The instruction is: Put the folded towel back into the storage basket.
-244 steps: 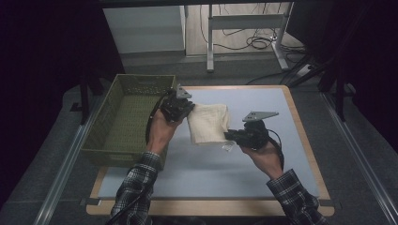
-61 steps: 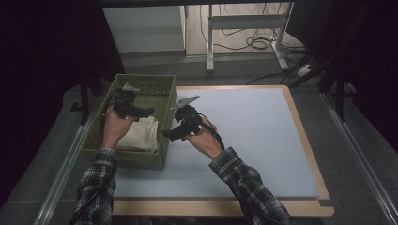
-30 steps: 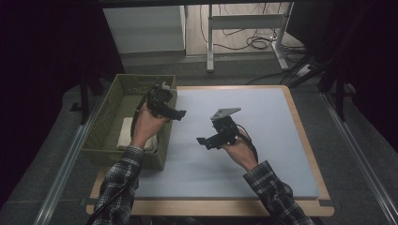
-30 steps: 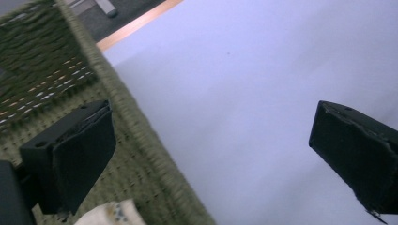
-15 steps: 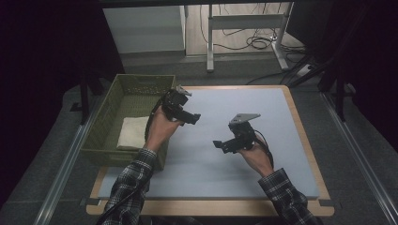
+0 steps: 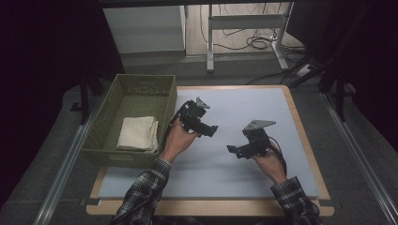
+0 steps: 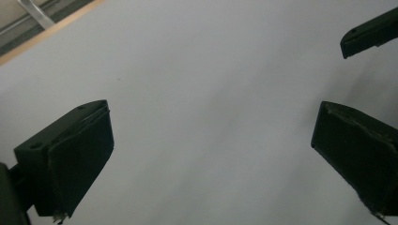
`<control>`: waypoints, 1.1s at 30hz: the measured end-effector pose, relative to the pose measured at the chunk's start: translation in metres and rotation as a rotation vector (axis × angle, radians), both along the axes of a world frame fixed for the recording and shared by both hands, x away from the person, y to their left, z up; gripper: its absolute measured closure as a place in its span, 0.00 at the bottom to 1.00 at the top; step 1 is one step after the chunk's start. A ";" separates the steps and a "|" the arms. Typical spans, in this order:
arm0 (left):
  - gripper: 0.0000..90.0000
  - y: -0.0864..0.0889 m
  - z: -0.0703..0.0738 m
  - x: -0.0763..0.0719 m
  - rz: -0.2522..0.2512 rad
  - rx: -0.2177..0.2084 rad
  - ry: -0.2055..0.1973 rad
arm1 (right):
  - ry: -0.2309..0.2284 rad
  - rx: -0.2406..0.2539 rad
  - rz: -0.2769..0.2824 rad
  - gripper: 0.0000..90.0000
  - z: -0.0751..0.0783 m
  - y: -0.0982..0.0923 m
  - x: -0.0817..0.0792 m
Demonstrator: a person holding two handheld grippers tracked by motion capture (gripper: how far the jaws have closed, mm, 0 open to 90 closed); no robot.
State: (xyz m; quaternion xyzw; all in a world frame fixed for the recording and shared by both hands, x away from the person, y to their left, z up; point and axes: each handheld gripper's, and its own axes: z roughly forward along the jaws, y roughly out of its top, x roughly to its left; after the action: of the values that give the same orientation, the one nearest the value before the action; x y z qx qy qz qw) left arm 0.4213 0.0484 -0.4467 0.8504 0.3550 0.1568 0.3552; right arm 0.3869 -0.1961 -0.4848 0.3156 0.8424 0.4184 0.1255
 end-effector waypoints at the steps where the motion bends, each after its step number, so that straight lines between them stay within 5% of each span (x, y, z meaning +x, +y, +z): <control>1: 0.00 -0.002 -0.003 -0.001 -0.002 -0.003 0.001 | 0.004 0.002 -0.006 0.03 -0.002 -0.004 -0.001; 14: 0.00 -0.005 -0.053 -0.029 0.004 -0.025 0.001 | 0.014 -0.026 -0.057 0.03 -0.027 -0.035 -0.010; 18: 0.00 -0.002 -0.066 -0.038 0.015 0.003 -0.008 | 0.022 -0.045 -0.064 0.03 -0.034 -0.038 -0.010; 25: 0.00 0.005 -0.093 -0.042 0.037 0.028 0.019 | 0.037 -0.097 -0.079 0.03 -0.046 -0.039 -0.011; 26: 0.00 0.007 -0.097 -0.041 0.037 -0.004 0.035 | 0.033 -0.102 -0.077 0.03 -0.046 -0.039 -0.012; 30: 0.00 0.008 -0.098 -0.038 0.048 -0.017 0.063 | 0.008 -0.170 -0.066 0.03 -0.048 -0.033 -0.014; 33: 0.00 0.008 -0.098 -0.039 0.049 -0.017 0.057 | 0.014 -0.162 -0.068 0.03 -0.049 -0.034 -0.013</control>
State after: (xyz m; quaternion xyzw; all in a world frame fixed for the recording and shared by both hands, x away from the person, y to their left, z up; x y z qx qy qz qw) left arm 0.3828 0.0566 -0.5452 0.8426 0.3869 0.1378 0.3482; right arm 0.3734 -0.2296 -0.5336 0.3357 0.8630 0.3424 0.1590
